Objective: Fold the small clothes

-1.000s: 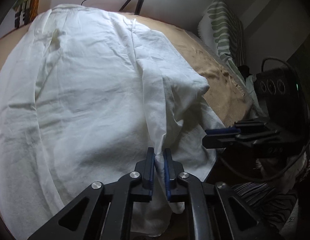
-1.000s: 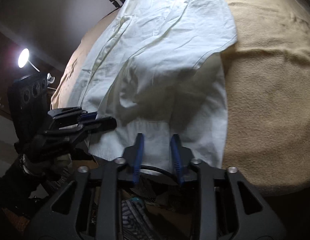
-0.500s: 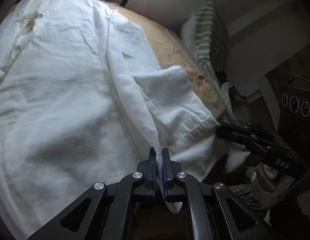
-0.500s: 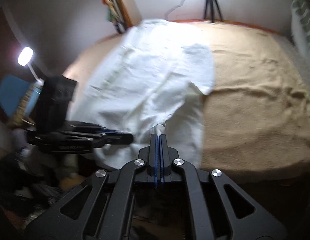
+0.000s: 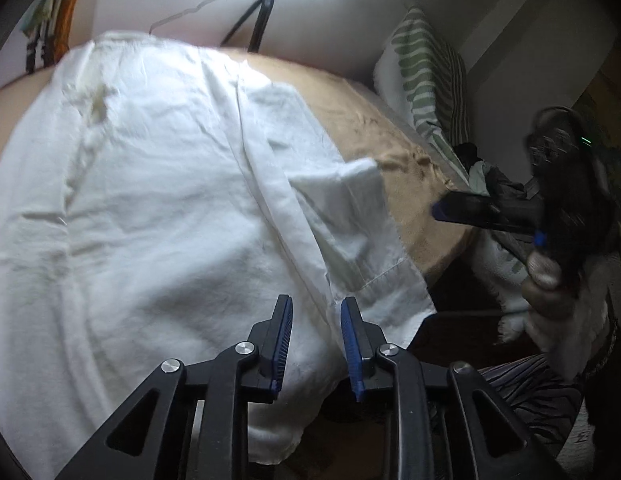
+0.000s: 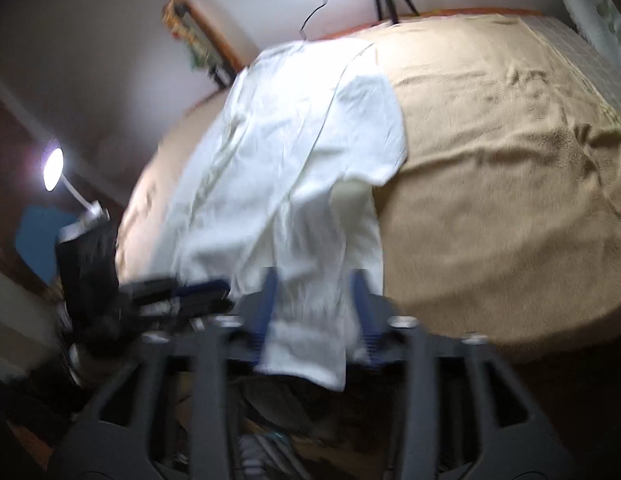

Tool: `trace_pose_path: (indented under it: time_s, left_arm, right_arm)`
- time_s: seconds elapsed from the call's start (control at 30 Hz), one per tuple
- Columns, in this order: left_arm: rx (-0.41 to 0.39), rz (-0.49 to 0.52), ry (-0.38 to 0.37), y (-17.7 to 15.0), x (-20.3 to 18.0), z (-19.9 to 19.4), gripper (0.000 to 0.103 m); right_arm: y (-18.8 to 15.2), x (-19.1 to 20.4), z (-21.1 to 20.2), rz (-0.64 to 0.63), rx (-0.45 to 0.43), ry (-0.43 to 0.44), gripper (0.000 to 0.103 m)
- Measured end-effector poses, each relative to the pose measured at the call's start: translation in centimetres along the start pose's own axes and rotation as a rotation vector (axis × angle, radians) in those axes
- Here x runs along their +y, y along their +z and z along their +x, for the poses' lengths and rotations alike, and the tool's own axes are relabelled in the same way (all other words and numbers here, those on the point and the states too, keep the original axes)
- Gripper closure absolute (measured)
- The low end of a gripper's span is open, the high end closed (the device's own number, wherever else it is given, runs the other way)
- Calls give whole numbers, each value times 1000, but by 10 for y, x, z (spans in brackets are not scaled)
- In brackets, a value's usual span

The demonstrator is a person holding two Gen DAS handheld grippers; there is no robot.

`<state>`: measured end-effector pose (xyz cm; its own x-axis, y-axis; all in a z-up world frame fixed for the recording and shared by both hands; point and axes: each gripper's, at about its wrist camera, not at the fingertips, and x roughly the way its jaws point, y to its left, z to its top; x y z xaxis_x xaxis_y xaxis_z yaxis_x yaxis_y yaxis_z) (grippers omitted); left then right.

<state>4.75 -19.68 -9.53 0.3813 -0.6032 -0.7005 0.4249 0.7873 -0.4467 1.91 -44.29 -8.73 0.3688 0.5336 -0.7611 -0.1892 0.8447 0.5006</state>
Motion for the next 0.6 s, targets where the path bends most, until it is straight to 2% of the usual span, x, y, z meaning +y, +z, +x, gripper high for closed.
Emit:
trace_pose_path:
  time_s: [0.1,0.17,0.27,0.33,0.5,0.53,0.6]
  left_arm:
    - [-45,68,6,2,-17,-9,80]
    - [-43,112,0,4,-27,-6,80]
    - [-32,125,-17,10,-35,3,80]
    - [-20,133,-31,13,-38,10,80]
    - [51,173,-20,12,-39,36,81]
    - [61,171,-20,12,-37,38,81]
    - [76,159,-22,11,-31,44,81]
  right_arm:
    - [33,-25,19,121,-10,46,54]
    - [50,-35,30,155,-23,16,54]
    - [73,-45,47,112,-33,-85,54]
    - [88,-53,61,108,-21,-61,54]
    - [110,-57,87,49,3,-69,56]
    - [113,-56,93,31,10,-60,61]
    - [118,-53,104,-7,33,-75,95]
